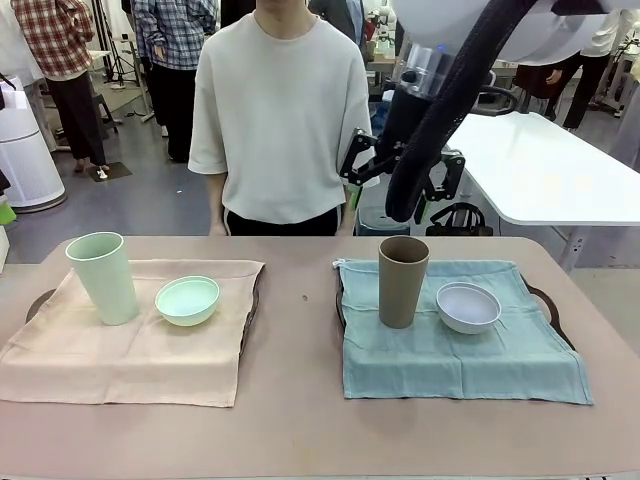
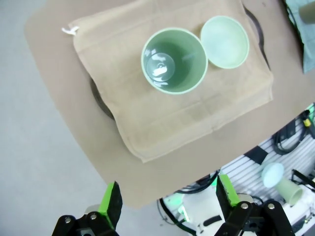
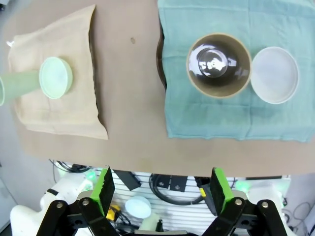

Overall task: Set up a tray with a mat and arrange the tableware.
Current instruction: Place the Picnic Bowl and Reusable plastic cup back onto the Handle tray in front of the human's position.

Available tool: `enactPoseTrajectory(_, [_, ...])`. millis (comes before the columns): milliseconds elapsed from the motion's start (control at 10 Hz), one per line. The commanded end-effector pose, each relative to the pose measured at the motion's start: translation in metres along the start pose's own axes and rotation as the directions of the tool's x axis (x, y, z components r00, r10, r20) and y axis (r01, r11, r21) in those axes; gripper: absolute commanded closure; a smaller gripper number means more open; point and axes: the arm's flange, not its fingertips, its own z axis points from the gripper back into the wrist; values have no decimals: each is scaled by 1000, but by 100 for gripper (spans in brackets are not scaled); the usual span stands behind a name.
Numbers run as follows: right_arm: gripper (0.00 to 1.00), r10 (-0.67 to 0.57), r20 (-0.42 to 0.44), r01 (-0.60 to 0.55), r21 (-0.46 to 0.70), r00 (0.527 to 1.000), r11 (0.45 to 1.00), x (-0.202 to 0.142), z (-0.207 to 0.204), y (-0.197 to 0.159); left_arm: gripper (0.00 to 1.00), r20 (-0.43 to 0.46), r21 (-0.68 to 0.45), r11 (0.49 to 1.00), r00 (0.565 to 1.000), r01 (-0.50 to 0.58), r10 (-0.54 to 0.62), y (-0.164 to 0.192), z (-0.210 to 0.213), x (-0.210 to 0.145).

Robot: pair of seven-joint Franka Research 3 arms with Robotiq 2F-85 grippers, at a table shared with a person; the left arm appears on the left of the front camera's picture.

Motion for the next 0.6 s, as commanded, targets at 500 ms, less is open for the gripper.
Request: enactPoseTrajectory(500, [0,5,-138,47,364,990,930,9,31,-174,0,2,-398,896,976,-197,216,64,1,-7])
